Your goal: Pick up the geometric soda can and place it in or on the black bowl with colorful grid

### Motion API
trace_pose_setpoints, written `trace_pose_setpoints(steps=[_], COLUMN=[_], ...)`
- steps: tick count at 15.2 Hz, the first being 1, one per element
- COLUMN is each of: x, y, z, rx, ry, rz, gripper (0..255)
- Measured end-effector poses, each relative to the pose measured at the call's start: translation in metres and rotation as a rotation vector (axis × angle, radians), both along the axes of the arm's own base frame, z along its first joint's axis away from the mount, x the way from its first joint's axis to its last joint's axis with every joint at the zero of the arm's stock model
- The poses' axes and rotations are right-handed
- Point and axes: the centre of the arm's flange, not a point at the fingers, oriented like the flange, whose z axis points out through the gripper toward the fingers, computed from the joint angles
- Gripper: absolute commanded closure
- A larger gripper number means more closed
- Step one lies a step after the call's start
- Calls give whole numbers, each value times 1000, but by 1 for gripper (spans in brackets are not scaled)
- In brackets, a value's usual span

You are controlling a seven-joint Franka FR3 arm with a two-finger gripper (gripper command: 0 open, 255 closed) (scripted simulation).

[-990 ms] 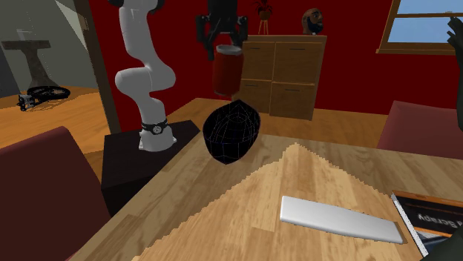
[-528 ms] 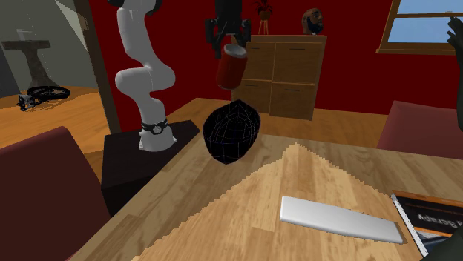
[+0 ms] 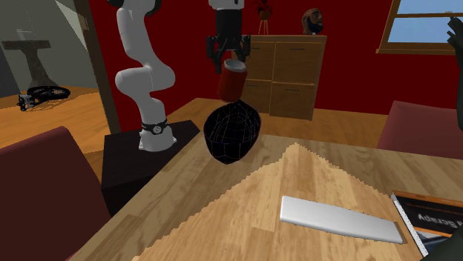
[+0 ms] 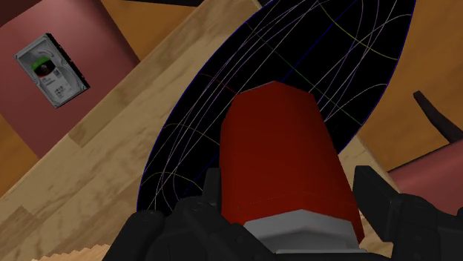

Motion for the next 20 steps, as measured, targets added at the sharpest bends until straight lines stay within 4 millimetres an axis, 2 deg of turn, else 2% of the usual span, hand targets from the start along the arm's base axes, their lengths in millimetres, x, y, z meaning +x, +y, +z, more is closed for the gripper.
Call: trace_pose_setpoints(steps=[8,15,16,20], x=[0,0,0,0], y=[0,0,0,0], z=[-42,-47,-47,-47], rx=[0,0,0,0], ry=[0,0,0,-1], rz=[0,0,0,0], gripper=[255,255,0,0])
